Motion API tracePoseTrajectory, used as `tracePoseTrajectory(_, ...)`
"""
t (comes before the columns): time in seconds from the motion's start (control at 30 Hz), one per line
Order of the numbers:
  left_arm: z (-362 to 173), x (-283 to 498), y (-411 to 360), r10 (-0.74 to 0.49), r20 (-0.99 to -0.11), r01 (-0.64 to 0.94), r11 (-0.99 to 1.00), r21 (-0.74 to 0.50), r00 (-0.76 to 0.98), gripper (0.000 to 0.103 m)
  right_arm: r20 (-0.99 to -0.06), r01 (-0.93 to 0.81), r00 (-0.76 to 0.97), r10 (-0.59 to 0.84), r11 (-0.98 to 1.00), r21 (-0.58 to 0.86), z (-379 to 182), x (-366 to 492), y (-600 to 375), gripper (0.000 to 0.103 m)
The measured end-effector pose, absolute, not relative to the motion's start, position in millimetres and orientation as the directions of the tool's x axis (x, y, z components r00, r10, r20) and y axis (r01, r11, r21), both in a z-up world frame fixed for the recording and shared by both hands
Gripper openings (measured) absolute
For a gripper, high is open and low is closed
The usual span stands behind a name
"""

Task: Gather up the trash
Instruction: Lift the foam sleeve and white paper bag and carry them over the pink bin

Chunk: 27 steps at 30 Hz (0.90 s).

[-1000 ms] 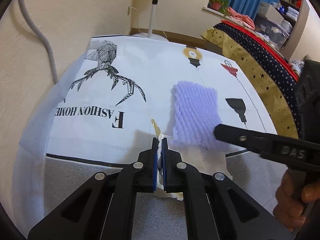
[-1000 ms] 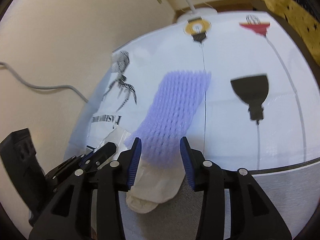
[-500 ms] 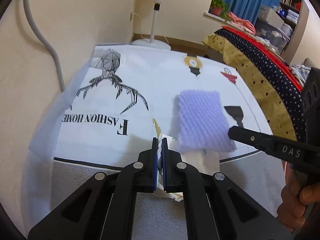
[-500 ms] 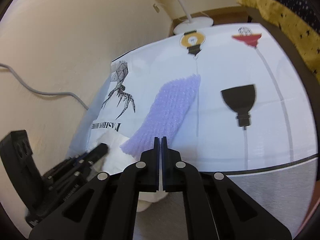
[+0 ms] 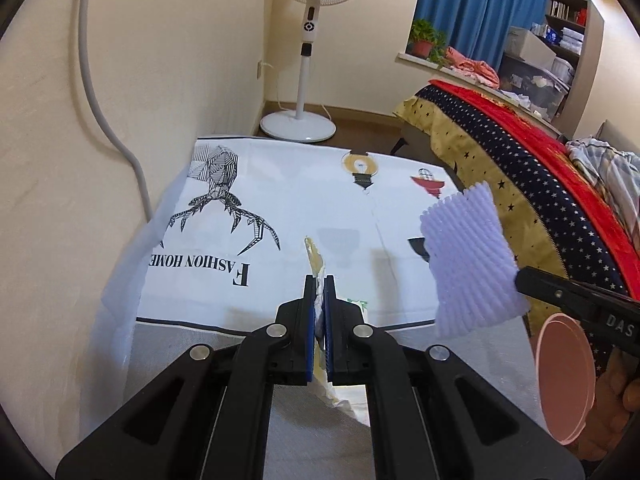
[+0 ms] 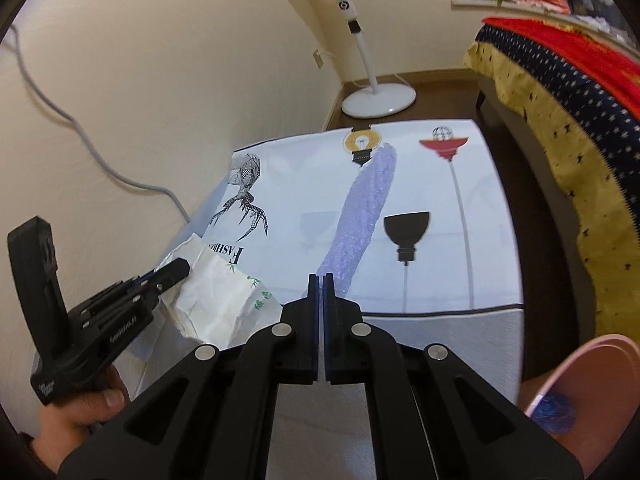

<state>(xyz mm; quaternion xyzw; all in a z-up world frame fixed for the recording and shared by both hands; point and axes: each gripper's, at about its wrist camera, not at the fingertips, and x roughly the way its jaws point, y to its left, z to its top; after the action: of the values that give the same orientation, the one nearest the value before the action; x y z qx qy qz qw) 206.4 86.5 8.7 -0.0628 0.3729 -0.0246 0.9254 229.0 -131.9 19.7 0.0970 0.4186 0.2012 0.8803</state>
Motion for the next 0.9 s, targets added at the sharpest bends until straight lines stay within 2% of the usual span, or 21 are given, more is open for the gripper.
tracePoseTrajectory(0.33,37.2,170.6,50.6,-0.110,-0.638,0.040,0.992,-0.124,0.762,0.004,-0.688,-0.276,0.621,0.374,0.927,0.255,52.3,168.9,-171.1,0.002)
tracePoseTrajectory(0.9,57.1,119.5,2.0,-0.168,-0.583,0.106,0.985,-0.139,0.795,0.004,-0.658,-0.236,0.700,0.278,0.959,0.154,60.1,84.7,-225.2,0.002)
